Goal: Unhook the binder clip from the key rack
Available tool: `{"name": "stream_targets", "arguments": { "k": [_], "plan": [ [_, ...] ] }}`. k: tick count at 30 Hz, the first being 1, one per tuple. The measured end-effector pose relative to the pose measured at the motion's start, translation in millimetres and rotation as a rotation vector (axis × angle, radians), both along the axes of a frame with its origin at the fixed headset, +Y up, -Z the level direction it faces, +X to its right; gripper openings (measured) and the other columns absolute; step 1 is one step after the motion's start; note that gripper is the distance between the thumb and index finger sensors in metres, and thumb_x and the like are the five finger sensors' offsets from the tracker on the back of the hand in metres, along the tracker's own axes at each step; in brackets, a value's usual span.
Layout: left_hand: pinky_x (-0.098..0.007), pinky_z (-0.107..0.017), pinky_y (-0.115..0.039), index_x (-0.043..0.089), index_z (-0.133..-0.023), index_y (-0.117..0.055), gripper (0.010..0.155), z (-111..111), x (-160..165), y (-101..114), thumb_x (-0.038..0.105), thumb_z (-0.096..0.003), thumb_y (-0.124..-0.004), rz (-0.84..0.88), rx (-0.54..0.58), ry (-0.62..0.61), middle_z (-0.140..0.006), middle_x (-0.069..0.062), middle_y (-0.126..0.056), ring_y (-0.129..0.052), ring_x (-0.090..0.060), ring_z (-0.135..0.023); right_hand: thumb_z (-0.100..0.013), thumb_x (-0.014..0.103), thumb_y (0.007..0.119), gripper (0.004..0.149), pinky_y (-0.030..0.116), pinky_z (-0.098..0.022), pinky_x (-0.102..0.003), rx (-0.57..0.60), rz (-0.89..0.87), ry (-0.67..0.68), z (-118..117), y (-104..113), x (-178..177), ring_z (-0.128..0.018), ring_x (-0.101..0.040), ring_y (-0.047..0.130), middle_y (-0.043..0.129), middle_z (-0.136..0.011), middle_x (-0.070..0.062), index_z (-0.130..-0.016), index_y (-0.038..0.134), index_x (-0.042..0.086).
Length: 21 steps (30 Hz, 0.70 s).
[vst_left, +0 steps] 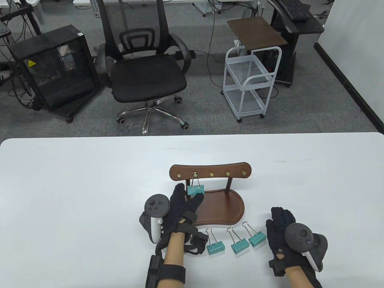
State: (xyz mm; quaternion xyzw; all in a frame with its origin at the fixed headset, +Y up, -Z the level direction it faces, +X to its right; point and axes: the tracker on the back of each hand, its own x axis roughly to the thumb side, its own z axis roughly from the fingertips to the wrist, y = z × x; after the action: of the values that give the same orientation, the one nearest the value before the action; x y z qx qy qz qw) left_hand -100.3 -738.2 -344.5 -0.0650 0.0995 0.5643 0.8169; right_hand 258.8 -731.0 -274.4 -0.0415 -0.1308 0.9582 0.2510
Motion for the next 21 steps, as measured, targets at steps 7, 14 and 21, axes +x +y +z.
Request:
{"name": "stream_targets", "arguments": {
  "k": [7,14,21],
  "plan": [
    [-0.058,-0.071,-0.066,0.025,-0.116,-0.040,0.085,-2.3,0.0,-3.8,0.056,-0.0514,-0.085,0.108,-0.017,-0.007,-0.118,-0.010,-0.053,-0.065,-0.037,-0.106,-0.040,0.049,0.064,0.059,0.063,-0.062,-0.051,-0.007,-0.004,-0.001,0.3,-0.3,0.5,-0.088,-0.041,0.062,0.069,-0.097,-0.015,-0.090,0.065,0.017],
    [-0.054,-0.070,-0.069,0.027,-0.114,-0.042,0.077,-6.3,-1.8,-10.2,0.053,-0.0539,-0.082,0.288,-0.043,-0.056,-0.114,-0.006,-0.059,-0.072,-0.031,-0.101,-0.040,0.049,0.064,0.059,0.063,-0.062,-0.051,-0.014,-0.012,-0.003,0.4,-0.5,0.7,-0.088,-0.042,0.062,0.069,-0.097,-0.015,-0.090,0.065,0.017],
    [-0.051,-0.070,-0.071,0.031,-0.113,-0.043,0.065,-8.4,1.8,-14.9,0.048,-0.0584,-0.072,0.354,-0.059,-0.108,-0.111,-0.002,-0.063,-0.077,-0.026,-0.096,-0.040,0.049,0.064,0.059,0.063,-0.061,-0.051,-0.020,-0.013,-0.006,0.5,-0.5,0.9,-0.088,-0.042,0.063,0.069,-0.097,-0.015,-0.090,0.065,0.016]
  ]
}}
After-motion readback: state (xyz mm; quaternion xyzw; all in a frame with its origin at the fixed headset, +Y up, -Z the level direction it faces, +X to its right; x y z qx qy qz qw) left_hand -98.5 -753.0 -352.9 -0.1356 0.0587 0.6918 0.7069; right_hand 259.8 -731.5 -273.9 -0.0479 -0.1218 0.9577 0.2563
